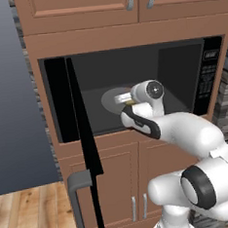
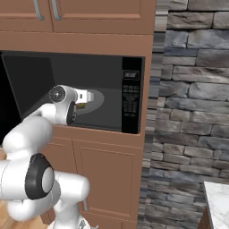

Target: Place the sponge inside the microwave to prepare for sanitizing.

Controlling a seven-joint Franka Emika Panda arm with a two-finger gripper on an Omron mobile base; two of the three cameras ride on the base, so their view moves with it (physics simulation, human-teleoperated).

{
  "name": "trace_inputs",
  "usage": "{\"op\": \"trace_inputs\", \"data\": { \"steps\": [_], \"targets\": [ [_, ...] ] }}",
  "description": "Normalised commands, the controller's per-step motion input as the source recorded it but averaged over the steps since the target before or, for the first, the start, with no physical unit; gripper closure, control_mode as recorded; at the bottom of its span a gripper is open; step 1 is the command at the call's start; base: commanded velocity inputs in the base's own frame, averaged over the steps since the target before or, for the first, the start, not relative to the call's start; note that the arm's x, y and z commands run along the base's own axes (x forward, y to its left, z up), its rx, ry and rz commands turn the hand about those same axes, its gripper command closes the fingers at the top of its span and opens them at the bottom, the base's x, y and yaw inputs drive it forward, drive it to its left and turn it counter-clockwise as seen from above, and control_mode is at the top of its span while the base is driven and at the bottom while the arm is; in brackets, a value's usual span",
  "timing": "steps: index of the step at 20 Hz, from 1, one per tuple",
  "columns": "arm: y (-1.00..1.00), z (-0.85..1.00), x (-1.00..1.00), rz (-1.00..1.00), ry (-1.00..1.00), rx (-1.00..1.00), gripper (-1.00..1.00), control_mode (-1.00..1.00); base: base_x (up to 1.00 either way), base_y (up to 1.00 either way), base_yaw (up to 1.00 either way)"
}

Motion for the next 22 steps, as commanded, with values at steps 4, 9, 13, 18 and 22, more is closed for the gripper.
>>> {"op": "trace_inputs", "data": {
  "steps": [4,9,13,18,22],
  "targets": [
    [0.00,0.41,-0.47,-0.04,0.00,0.00,-1.00,-1.00,0.00,0.00,0.00],
    [0.00,0.48,-0.58,-0.01,-0.01,0.00,-1.00,-1.00,0.00,0.00,0.00],
    [0.00,0.28,-0.70,0.00,-0.08,0.00,-1.00,-1.00,0.00,0.00,0.00],
    [-0.07,0.08,-0.83,0.00,-0.08,0.00,-1.00,-1.00,0.00,0.00,0.00],
    [-0.15,0.41,-0.86,0.00,-0.01,0.00,-1.00,-1.00,0.00,0.00,0.00]
  ]
}}
